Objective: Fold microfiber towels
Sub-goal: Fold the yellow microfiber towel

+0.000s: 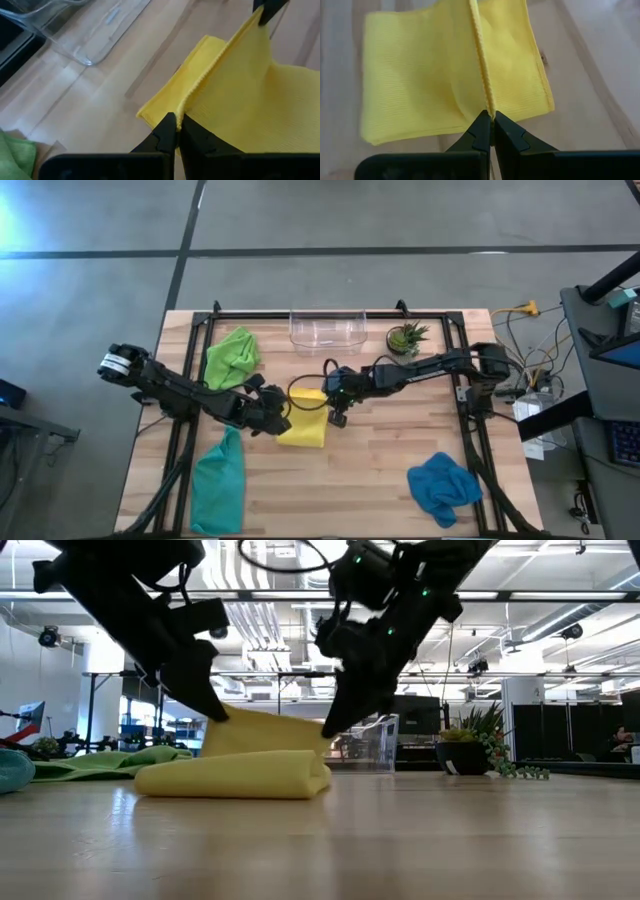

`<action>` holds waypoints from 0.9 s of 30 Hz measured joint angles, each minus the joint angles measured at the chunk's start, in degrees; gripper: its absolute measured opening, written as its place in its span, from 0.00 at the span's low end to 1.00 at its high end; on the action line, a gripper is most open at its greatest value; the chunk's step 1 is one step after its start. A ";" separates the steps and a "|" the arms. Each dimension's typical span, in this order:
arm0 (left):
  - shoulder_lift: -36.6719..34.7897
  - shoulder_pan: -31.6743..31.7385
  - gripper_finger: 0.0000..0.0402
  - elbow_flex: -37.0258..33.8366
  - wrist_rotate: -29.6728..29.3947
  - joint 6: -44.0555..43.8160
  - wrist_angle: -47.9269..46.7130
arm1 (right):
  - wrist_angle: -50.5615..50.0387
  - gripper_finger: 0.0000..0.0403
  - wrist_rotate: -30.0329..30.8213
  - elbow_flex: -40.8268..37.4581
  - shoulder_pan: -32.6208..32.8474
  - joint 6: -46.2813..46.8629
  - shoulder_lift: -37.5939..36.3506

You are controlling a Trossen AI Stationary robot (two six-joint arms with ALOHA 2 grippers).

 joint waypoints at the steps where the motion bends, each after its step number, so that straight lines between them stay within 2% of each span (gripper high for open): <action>1: 0.00 0.13 0.00 -0.04 0.04 0.01 -0.08 | 0.10 0.02 0.03 0.27 -0.02 0.09 0.55; 9: 0.00 2.22 0.00 -2.39 0.91 0.09 0.96 | 0.71 0.02 2.56 1.32 -1.12 0.40 1.70; 14: 0.00 3.62 0.00 -5.49 2.12 0.24 5.59 | 0.66 0.02 2.56 1.28 -1.77 0.71 2.45; 21: 0.02 5.21 0.00 -7.15 2.18 12.52 14.35 | -1.81 0.02 2.60 2.74 -1.79 1.69 5.80; 27: 0.04 6.81 0.00 -7.63 2.50 13.11 15.39 | -3.52 0.02 3.12 4.09 -2.05 1.71 6.64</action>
